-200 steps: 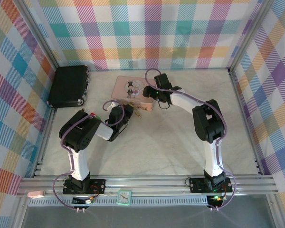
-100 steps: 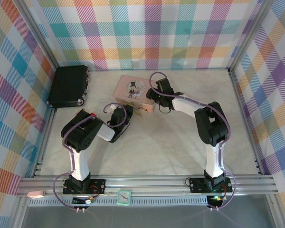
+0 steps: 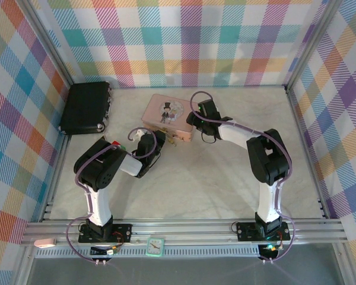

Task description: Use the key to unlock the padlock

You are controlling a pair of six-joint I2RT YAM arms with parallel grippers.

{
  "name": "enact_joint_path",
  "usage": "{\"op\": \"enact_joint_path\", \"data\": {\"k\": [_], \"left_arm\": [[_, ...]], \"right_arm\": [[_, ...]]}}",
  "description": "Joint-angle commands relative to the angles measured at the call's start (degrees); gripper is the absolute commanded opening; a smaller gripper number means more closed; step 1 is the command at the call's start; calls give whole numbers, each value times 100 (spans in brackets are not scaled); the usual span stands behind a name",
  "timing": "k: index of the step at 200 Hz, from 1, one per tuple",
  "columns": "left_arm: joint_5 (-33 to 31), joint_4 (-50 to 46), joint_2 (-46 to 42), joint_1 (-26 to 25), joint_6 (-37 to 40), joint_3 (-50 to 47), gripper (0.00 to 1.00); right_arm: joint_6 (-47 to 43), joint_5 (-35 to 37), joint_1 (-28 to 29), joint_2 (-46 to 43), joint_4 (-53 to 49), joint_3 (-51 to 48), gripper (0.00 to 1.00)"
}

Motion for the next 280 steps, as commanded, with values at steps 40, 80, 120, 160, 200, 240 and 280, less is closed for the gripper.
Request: {"op": "enact_joint_path", "data": {"k": [40, 80, 120, 160, 200, 240, 280], "left_arm": [[-942, -1377, -754, 261, 821, -95, 0], [-654, -934, -567, 261, 667, -84, 0], [-850, -959, -785, 292, 656, -244, 0], [-1227, -1515, -1356, 340, 626, -452, 0], [-1172, -1326, -1522, 326, 732, -536, 0], [-386, -944, -1304, 253, 1112, -304, 0], [-600, -2057, -2233, 184, 1709, -382, 0]], "right_arm": [[-71, 391, -287, 11, -604, -174, 69], [-154, 234, -285, -47, -480, -165, 68], [-344, 347, -336, -82, -623, -129, 68], [-540, 295, -463, -125, -636, -38, 67], [-627, 122, -516, -197, -569, -4, 67], [-1010, -279, -516, -733, -215, -319, 74], [-1621, -842, -516, -1175, -396, -472, 80]]}}
